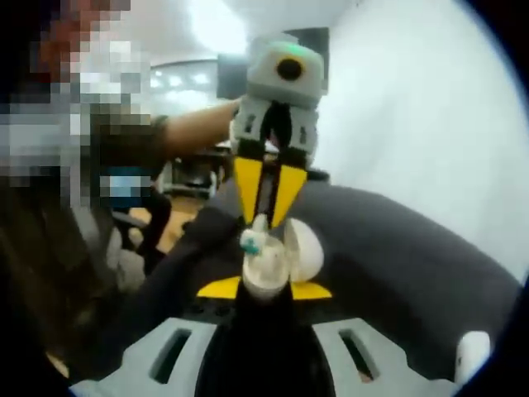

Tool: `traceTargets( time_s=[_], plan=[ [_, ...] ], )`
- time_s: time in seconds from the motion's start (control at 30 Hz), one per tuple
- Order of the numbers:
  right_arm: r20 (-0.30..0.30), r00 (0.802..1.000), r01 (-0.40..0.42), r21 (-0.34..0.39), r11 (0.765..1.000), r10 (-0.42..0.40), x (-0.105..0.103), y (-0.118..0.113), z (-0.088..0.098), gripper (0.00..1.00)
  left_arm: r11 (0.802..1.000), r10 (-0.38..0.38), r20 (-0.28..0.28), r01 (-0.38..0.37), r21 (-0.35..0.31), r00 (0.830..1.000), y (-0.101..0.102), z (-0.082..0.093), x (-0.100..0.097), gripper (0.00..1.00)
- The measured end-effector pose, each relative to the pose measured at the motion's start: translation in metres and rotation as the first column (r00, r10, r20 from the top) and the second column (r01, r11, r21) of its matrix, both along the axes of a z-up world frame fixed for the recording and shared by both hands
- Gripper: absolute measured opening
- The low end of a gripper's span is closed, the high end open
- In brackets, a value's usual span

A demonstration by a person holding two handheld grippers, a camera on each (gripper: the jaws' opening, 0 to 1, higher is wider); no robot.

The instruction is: Pick up three earphones and place each one into its charging case using tactile feedback, ensure that each earphone is properly inserted and securely positioned inside the case.

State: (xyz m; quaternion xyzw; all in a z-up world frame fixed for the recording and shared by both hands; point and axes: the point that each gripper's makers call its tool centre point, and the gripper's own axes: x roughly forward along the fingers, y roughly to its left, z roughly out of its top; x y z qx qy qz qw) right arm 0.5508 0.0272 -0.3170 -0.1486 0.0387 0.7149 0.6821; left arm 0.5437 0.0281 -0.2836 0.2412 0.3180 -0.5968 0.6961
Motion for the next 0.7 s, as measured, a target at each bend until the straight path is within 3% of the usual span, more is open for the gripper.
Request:
traceTargets(
  time_s=[0.2, 0.33, 0.63, 0.7],
  plan=[
    [0.001, 1.000, 0.000, 0.001, 1.000, 0.000, -0.001, -0.001, 0.000, 0.22, 0.993, 0.091, 0.080, -0.096, 0.065, 0.993, 0.006, 0.007, 0.012, 0.04],
    [0.001, 1.000, 0.001, 0.001, 1.000, -0.001, -0.001, -0.001, 0.000, 0.22, 0.986, 0.025, 0.180, -0.054, 0.157, 0.983, 0.005, 0.001, 0.006, 0.04],
    [0.000, 1.000, 0.001, 0.001, 1.000, -0.001, -0.001, -0.003, 0.001, 0.22, 0.981, 0.022, 0.188, -0.058, 0.187, 0.982, 0.000, -0.007, 0.002, 0.04],
    [0.001, 1.000, 0.001, 0.000, 1.000, -0.001, 0.000, -0.003, 0.001, 0.22, 0.985, -0.006, 0.229, -0.034, 0.171, 0.973, -0.001, -0.004, 0.004, 0.04]
  ],
)
